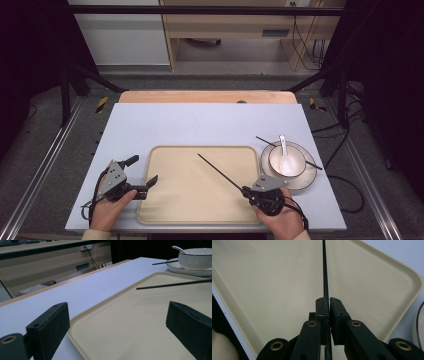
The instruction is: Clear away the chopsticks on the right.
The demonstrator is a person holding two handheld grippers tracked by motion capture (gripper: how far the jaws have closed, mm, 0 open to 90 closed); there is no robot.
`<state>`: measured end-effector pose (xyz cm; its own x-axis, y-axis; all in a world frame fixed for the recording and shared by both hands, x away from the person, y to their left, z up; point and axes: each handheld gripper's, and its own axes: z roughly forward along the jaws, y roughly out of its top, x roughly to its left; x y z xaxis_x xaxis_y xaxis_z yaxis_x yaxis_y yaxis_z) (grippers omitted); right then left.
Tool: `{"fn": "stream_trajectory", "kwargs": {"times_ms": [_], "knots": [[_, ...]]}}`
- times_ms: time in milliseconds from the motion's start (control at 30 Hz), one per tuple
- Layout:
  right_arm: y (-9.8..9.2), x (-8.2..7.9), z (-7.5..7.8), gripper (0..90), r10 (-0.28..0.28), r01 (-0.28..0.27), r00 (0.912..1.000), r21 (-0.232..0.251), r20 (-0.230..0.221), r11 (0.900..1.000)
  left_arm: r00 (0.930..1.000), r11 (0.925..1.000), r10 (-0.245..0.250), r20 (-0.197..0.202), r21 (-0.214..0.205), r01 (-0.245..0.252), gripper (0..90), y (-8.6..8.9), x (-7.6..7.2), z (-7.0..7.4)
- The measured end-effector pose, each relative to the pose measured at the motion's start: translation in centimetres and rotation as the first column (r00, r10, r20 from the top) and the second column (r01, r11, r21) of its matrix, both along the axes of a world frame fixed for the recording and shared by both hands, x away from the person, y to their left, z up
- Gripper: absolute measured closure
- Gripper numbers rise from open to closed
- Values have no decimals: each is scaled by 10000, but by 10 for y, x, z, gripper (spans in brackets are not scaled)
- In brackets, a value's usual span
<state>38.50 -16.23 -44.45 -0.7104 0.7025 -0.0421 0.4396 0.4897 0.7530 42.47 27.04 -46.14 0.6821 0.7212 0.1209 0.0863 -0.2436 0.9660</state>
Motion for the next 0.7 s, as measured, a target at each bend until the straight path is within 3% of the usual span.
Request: {"fn": "stream_trajectory", "kwargs": {"times_ms": [700], "knots": [[20,-6,-24,848,171,-186,9975,-225,-689,9996,10000,10000,-14,-3,12,14,49,0,0,1]]}}
